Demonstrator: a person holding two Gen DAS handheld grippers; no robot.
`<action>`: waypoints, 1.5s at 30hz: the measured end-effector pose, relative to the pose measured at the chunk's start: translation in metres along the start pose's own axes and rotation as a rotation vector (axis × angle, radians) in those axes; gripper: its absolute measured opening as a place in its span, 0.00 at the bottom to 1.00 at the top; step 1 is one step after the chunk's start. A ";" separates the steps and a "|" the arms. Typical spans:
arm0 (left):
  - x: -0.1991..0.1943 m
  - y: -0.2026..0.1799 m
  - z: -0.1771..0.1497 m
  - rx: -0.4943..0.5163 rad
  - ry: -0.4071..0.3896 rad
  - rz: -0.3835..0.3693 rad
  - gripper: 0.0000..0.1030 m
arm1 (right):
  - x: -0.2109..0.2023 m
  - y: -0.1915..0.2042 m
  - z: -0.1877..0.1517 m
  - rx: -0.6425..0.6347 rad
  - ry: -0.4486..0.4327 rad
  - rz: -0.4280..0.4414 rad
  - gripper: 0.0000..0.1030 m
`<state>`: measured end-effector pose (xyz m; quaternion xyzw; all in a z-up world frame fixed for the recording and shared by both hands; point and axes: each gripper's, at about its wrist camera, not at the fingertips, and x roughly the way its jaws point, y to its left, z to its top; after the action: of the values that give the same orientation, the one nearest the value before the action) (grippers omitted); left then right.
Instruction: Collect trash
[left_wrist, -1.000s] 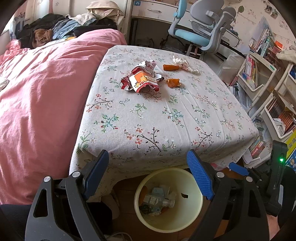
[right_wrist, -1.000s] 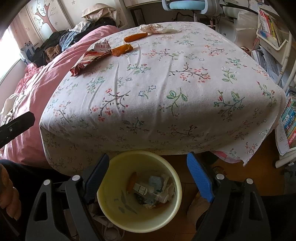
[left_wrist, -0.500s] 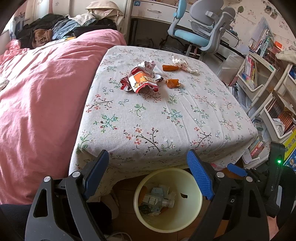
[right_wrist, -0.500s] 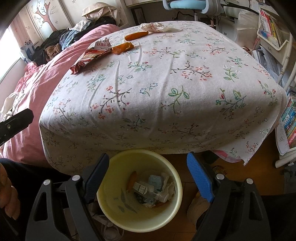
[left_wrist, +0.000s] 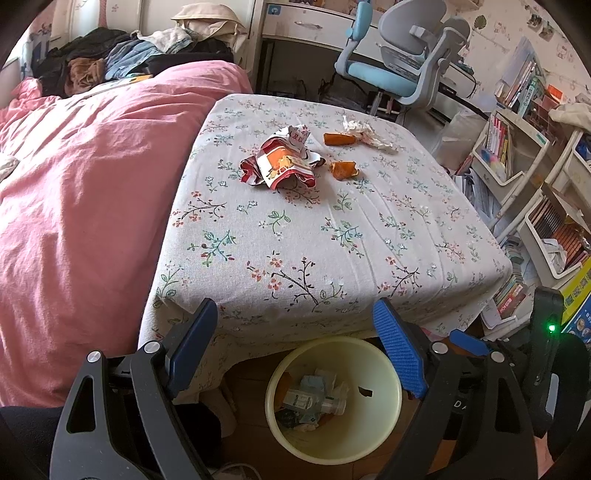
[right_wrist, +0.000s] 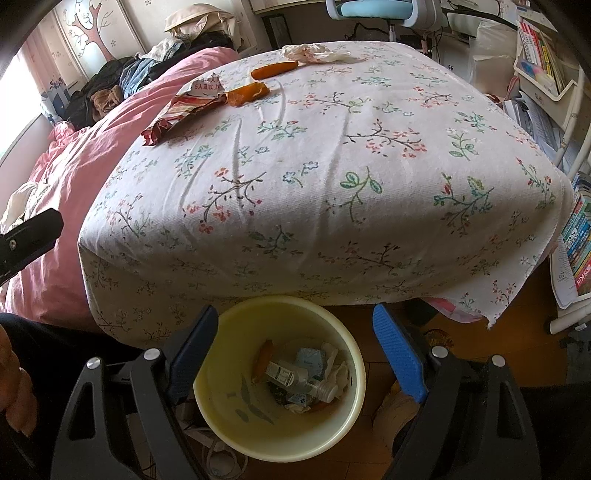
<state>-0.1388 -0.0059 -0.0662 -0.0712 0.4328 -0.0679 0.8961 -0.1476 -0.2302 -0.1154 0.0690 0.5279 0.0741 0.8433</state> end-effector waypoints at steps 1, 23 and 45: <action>0.000 0.000 0.000 0.000 0.000 0.000 0.81 | 0.000 0.000 0.000 0.000 0.000 0.000 0.80; -0.005 -0.001 0.000 0.004 -0.004 -0.003 0.81 | -0.002 0.006 -0.002 -0.004 -0.002 0.006 0.80; -0.009 0.016 0.013 -0.069 -0.036 0.003 0.81 | -0.052 0.032 0.028 -0.135 -0.228 0.056 0.83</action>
<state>-0.1330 0.0126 -0.0543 -0.1027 0.4188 -0.0503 0.9008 -0.1466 -0.2103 -0.0516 0.0348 0.4204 0.1247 0.8981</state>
